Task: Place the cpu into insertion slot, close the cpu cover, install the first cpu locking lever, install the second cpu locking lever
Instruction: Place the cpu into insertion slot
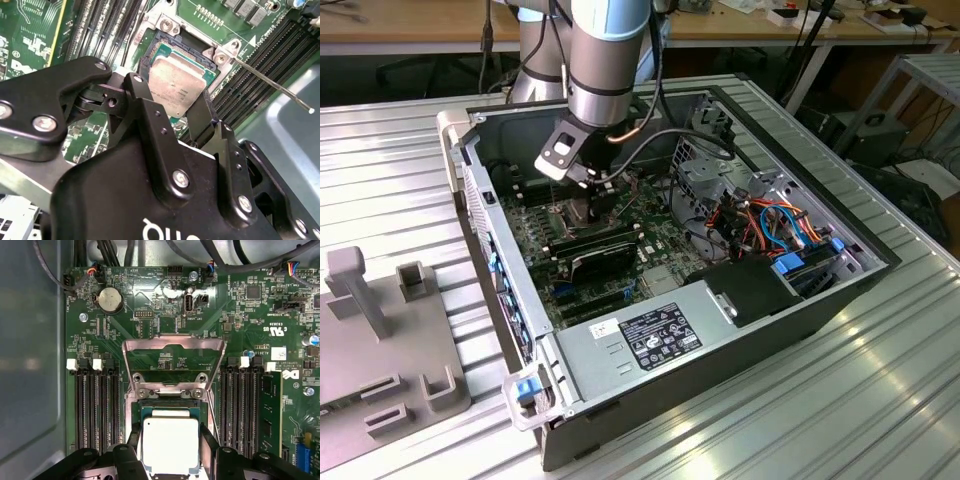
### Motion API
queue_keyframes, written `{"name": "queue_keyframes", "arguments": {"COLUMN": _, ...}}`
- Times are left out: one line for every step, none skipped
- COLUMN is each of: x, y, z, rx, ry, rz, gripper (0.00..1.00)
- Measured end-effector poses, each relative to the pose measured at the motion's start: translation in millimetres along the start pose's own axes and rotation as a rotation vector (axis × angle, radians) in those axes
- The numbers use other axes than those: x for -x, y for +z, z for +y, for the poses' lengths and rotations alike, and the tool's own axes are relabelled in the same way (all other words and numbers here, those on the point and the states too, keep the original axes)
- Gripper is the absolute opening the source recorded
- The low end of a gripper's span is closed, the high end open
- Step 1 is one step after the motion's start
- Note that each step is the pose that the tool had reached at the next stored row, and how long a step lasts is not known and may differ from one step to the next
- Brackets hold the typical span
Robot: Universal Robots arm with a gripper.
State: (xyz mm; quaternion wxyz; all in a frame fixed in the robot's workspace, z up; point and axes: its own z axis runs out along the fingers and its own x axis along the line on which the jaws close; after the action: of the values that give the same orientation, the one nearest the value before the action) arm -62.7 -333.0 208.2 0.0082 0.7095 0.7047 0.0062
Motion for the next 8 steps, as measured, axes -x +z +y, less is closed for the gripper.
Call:
{"name": "queue_keyframes", "arguments": {"x": 0.0, "y": 1.2, "z": 0.0, "rx": -0.0011, "ry": 0.0, "rz": -0.0001, "gripper": 0.55}}
{"name": "queue_keyframes", "arguments": {"x": 0.1, "y": 1.5, "z": -0.1, "rx": -0.0017, "ry": 0.0, "rz": -0.0002, "gripper": 0.55}}
{"name": "queue_keyframes", "arguments": {"x": 0.1, "y": 1.9, "z": -0.1, "rx": -0.0018, "ry": 0.0, "rz": -0.0001, "gripper": 0.55}}
{"name": "queue_keyframes", "arguments": {"x": 0.3, "y": 2.5, "z": -0.1, "rx": -0.0025, "ry": 0.0, "rz": -0.0002, "gripper": 0.55}}
{"name": "queue_keyframes", "arguments": {"x": 0.3, "y": 3.5, "z": -0.1, "rx": -0.0027, "ry": 0.0, "rz": 0.0, "gripper": 0.55}}
{"name": "queue_keyframes", "arguments": {"x": 0.3, "y": 4.3, "z": -0.1, "rx": -0.0031, "ry": 0.0, "rz": -0.0001, "gripper": 0.55}}
{"name": "queue_keyframes", "arguments": {"x": 0.3, "y": 5.6, "z": -0.1, "rx": -0.0037, "ry": 0.0, "rz": -0.0001, "gripper": 0.55}}
{"name": "queue_keyframes", "arguments": {"x": 0.3, "y": 6.7, "z": -0.1, "rx": -0.004, "ry": 0.0, "rz": 0.0, "gripper": 0.55}}
